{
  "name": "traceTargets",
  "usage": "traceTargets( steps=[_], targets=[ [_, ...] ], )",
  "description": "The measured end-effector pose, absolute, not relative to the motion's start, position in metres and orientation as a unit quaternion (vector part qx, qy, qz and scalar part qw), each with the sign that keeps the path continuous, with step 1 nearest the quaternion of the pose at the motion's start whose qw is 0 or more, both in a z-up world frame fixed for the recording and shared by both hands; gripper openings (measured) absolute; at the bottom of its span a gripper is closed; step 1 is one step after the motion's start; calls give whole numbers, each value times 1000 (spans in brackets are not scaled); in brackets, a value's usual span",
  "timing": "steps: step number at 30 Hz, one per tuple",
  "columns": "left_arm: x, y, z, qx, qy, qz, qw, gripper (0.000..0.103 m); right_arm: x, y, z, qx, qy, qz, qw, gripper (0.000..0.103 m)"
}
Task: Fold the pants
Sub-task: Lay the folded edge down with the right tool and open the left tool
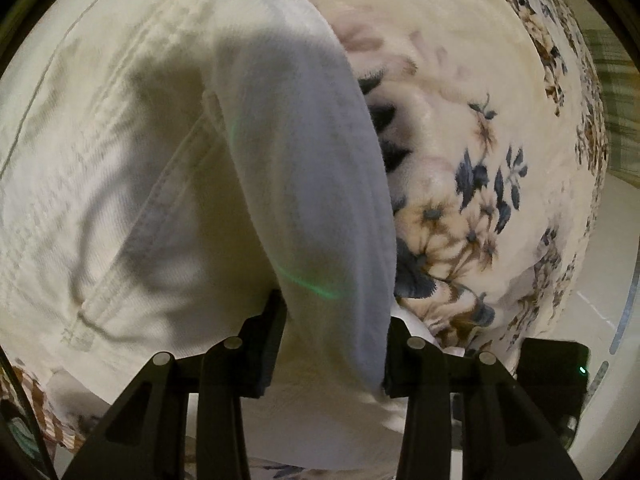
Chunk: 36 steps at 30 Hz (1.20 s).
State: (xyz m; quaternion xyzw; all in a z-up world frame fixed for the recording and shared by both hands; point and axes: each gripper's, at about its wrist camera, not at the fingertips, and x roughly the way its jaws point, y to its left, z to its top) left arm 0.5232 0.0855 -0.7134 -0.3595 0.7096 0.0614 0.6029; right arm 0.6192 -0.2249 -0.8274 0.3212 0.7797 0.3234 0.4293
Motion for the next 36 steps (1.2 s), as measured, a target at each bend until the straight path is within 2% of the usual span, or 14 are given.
traceTargets(
  steps=[7, 11, 13, 17, 20, 22, 24, 25, 28, 32, 34, 35, 36],
  targets=[
    [519, 96, -715, -396, 702, 51, 589, 39, 627, -218, -859, 477, 720, 312, 397, 64],
    [512, 106, -702, -414, 703, 27, 578, 43, 622, -213, -841, 452, 718, 371, 378, 61],
    [504, 110, -684, -388, 699, 19, 600, 52, 620, -221, -842, 432, 729, 353, 397, 61],
    [488, 118, -666, -323, 694, 33, 643, 52, 627, -218, -860, 452, 725, 322, 407, 62],
    [483, 126, -672, -256, 693, 66, 671, 52, 637, -197, -854, 458, 713, 341, 406, 72],
    [483, 127, -680, -223, 695, 72, 679, 52, 644, -202, -841, 463, 695, 358, 418, 72],
    [486, 121, -683, -183, 697, 69, 690, 52, 650, -224, -838, 486, 672, 351, 435, 65],
    [487, 116, -685, -160, 699, 68, 694, 52, 655, -238, -837, 485, 666, 333, 459, 65],
    [489, 104, -692, -107, 705, 64, 698, 52, 655, -227, -853, 480, 687, 320, 442, 65],
    [489, 102, -701, -91, 710, 64, 695, 56, 659, -206, -848, 434, 706, 324, 456, 67],
    [489, 106, -706, -97, 713, 62, 692, 58, 668, -221, -837, 410, 708, 298, 491, 24],
    [489, 105, -708, -96, 715, 60, 690, 58, 675, -246, -829, 429, 688, 279, 516, 10],
    [490, 103, -710, -95, 714, 57, 691, 58, 680, -269, -825, 453, 669, 262, 528, 10]
  ],
)
